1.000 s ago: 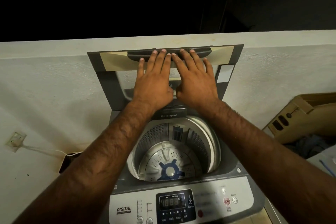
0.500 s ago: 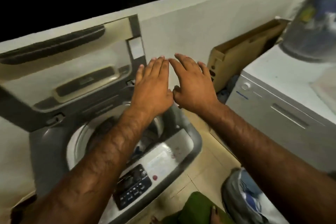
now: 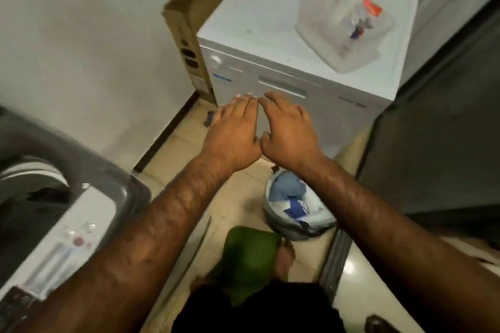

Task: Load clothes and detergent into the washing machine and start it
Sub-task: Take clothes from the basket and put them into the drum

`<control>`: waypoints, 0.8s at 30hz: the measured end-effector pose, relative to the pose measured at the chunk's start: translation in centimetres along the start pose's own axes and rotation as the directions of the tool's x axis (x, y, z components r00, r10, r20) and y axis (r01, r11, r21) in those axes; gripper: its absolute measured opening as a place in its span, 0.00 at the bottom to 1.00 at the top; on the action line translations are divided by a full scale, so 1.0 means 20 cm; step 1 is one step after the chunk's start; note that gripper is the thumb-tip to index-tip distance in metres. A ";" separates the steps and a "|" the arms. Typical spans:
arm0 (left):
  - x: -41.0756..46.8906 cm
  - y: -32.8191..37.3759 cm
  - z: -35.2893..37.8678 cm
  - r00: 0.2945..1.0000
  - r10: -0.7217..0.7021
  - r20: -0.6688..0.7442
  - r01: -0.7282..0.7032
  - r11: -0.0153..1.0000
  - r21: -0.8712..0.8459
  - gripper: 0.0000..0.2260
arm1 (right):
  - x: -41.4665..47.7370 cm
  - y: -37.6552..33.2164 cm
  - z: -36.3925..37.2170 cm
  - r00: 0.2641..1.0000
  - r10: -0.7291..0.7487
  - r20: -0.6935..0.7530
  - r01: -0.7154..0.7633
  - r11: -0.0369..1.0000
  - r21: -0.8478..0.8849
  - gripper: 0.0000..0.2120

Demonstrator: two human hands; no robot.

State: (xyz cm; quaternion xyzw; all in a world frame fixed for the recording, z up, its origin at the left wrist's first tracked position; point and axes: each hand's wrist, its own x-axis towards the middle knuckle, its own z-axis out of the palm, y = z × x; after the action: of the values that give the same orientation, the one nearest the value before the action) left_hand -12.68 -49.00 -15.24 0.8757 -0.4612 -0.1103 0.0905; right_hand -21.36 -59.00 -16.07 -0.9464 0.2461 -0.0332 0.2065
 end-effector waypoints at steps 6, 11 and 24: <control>0.19 0.34 0.51 0.953 0.109 0.283 -0.069 0.987 -0.147 0.33 | -0.21 0.59 0.19 0.955 0.254 0.152 -0.271 0.957 0.105 0.36; 0.30 0.42 0.94 0.827 0.155 0.540 -0.015 0.967 -0.254 0.24 | -0.37 0.98 0.52 0.815 0.466 0.345 -0.536 0.832 0.141 0.30; 0.63 0.06 2.53 0.572 -0.107 0.813 0.430 0.884 -0.186 0.27 | -0.35 1.72 1.84 0.533 0.610 0.587 -0.836 0.486 0.253 0.25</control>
State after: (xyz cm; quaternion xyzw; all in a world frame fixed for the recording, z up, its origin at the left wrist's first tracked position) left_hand -20.72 -63.01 -64.92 0.7659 -0.2833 -0.5768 0.0223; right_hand -37.05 -69.25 -63.39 -0.6363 0.5622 0.2004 0.4888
